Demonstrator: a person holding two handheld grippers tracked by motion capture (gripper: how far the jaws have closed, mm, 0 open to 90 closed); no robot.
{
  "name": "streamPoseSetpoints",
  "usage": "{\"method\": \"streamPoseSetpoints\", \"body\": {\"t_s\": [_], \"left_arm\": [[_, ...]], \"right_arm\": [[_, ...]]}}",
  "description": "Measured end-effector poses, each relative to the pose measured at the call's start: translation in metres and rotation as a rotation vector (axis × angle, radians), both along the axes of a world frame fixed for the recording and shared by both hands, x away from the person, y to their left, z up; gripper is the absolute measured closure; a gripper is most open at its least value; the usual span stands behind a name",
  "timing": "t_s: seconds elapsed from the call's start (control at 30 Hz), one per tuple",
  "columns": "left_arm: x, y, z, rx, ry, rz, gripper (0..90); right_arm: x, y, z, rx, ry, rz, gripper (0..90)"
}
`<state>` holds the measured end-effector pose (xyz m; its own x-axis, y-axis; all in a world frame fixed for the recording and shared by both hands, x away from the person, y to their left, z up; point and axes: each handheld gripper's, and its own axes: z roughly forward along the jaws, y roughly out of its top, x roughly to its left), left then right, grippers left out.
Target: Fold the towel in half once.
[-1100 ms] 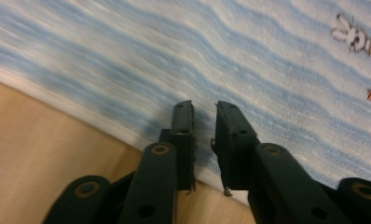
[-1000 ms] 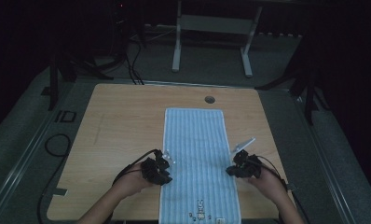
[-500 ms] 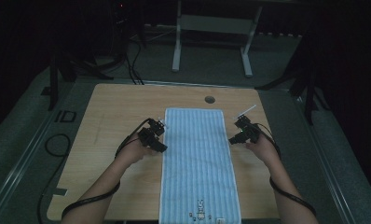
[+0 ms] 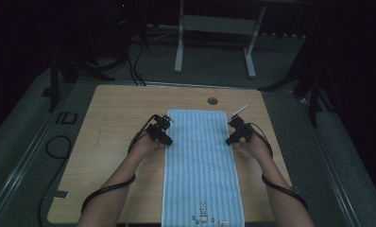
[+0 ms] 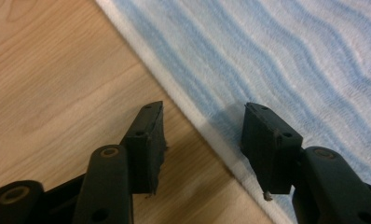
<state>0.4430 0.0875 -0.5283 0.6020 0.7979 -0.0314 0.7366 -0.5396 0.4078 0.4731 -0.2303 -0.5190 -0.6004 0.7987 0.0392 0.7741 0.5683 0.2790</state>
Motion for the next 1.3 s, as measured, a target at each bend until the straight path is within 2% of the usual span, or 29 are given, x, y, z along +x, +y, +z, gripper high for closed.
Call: {"method": "streamPoseSetpoints", "body": {"t_s": [0.17,0.2,0.27,0.37,0.47,0.6,0.7,0.8,0.9,0.93,1.0,1.13,1.2,1.3], "left_arm": [[-0.006,-0.003,0.000,-0.012,-0.026,-0.022,56.1],[-0.007,-0.004,0.000,-0.018,-0.024,-0.029,64.2],[-0.008,-0.006,0.000,-0.032,-0.016,-0.046,74.6],[-0.006,-0.007,0.000,-0.042,-0.013,-0.041,84.7],[-0.003,-0.005,0.003,-0.050,-0.033,-0.023,86.8],[0.001,-0.005,0.013,-0.086,-0.052,-0.013,87.0],[0.002,-0.007,0.027,-0.092,-0.085,-0.021,87.0],[0.000,-0.005,0.045,-0.117,-0.118,-0.024,87.0],[-0.003,0.000,0.061,-0.143,-0.136,-0.030,87.0],[-0.003,0.000,0.061,-0.143,-0.136,-0.030,87.0],[-0.008,0.002,0.070,-0.137,-0.152,-0.038,87.0],[-0.025,0.008,0.080,-0.161,-0.171,-0.062,86.9],[-0.039,0.011,0.082,-0.170,-0.186,-0.081,86.9],[-0.060,0.011,0.080,-0.161,-0.184,-0.129,86.8]], "right_arm": [[-0.005,0.005,0.000,-0.014,-0.020,0.021,73.9],[-0.007,0.008,0.000,-0.016,-0.026,0.037,79.8],[-0.008,0.010,0.000,-0.019,-0.021,0.051,85.8],[-0.007,0.013,0.000,-0.033,-0.022,0.057,87.6],[-0.004,0.011,0.003,-0.032,-0.029,0.044,88.0],[0.002,0.006,0.014,-0.033,-0.036,0.033,88.1],[0.006,0.002,0.029,-0.019,-0.063,0.025,88.7],[0.004,0.000,0.046,-0.006,-0.100,0.033,88.7],[-0.001,-0.002,0.063,0.011,-0.130,0.047,88.7],[-0.001,-0.002,0.063,0.011,-0.130,0.047,88.7],[-0.008,-0.006,0.076,0.041,-0.158,0.060,88.7],[-0.024,-0.010,0.092,0.077,-0.198,0.087,88.7],[-0.037,-0.011,0.096,0.080,-0.208,0.120,88.7],[-0.060,-0.013,0.097,0.089,-0.226,0.160,88.7]]}}
